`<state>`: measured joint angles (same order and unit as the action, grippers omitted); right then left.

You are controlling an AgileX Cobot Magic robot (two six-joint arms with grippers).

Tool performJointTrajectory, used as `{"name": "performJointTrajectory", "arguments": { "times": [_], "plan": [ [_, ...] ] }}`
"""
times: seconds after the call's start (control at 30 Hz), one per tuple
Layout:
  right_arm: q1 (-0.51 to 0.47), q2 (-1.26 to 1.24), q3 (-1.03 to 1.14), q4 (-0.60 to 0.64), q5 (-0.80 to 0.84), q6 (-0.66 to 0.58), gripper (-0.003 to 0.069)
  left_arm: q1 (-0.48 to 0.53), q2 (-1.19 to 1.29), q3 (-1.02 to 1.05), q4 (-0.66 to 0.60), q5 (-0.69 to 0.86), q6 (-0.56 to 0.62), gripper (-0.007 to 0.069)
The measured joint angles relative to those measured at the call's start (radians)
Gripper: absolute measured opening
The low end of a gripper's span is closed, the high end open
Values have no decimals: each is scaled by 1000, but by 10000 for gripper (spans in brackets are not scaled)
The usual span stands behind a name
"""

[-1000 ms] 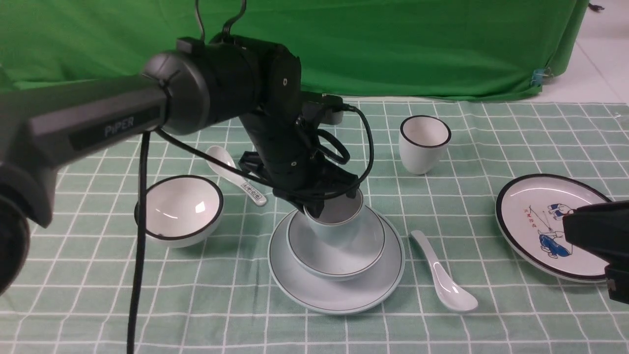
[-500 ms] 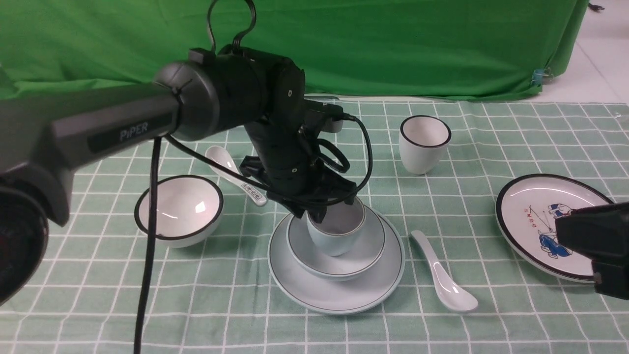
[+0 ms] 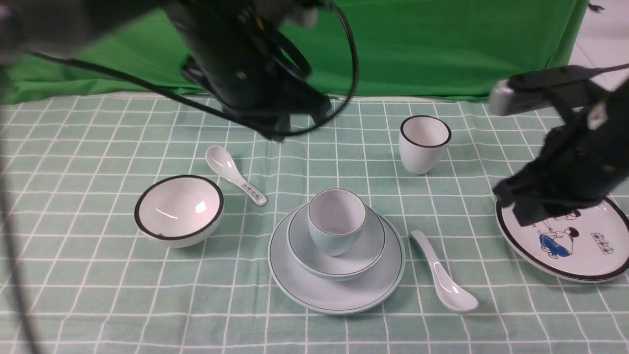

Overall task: Place the bowls on the plates on the blue tablecloth, put the cups on the bowls, and place the spoons in the cups.
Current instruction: 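Move the gripper down to the white spoon beside the saucer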

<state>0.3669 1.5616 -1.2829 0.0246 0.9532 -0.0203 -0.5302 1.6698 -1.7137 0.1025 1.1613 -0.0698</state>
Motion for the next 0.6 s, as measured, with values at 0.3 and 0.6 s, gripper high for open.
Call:
{"name": "performJointTrajectory", "arguments": {
  "times": [0.3,0.6],
  "plan": [
    [41,249,-49,11,-126,-19,458,0,-386,334,30,-91,-67,8],
    [76,368,-49,15,-257,-19,479,0,-643,573,128,-83,-197,8]
  ]
}}
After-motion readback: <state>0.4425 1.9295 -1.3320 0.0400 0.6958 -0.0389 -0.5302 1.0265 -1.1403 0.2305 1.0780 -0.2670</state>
